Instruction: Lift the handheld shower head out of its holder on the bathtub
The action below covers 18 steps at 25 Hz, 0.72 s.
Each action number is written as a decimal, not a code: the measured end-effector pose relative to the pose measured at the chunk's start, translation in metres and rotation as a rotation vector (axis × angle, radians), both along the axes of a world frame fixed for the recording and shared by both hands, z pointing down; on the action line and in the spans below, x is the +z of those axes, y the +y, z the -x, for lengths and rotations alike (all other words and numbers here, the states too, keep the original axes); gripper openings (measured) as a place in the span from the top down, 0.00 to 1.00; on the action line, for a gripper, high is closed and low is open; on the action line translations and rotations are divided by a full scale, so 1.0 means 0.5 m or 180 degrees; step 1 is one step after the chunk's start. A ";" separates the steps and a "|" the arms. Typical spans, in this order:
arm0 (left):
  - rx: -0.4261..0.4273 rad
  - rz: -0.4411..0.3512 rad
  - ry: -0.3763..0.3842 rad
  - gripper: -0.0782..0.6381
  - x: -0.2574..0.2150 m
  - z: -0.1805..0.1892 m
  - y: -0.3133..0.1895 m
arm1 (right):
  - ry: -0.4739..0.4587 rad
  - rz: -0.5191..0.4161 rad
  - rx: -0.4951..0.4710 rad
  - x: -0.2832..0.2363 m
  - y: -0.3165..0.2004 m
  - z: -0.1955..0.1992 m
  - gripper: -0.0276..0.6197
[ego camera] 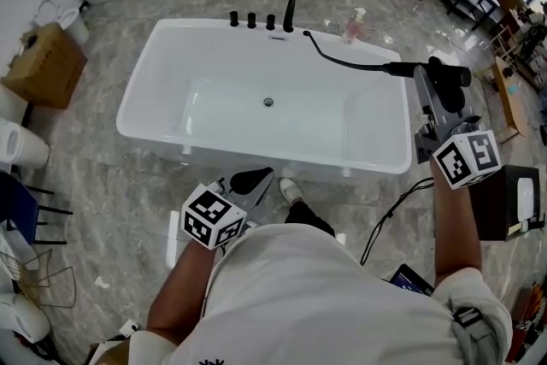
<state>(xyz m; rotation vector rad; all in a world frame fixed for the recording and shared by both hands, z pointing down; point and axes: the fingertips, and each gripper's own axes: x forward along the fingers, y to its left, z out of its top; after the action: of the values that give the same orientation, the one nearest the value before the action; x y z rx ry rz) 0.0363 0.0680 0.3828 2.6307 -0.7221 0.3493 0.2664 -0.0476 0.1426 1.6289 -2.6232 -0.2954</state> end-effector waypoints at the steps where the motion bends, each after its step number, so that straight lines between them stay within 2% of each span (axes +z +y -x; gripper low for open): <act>1: -0.0003 -0.0003 0.0000 0.88 0.001 0.000 0.004 | -0.0002 0.0003 0.0001 0.003 0.004 -0.001 0.73; 18: -0.0118 0.0029 -0.0007 0.88 0.014 0.021 0.013 | 0.0014 0.0034 -0.0021 0.017 -0.005 0.000 0.73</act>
<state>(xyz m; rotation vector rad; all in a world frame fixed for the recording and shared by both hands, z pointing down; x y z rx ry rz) 0.0258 0.0747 0.3899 2.6052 -0.7670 0.3443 0.2662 -0.0501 0.1508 1.6148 -2.6227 -0.2843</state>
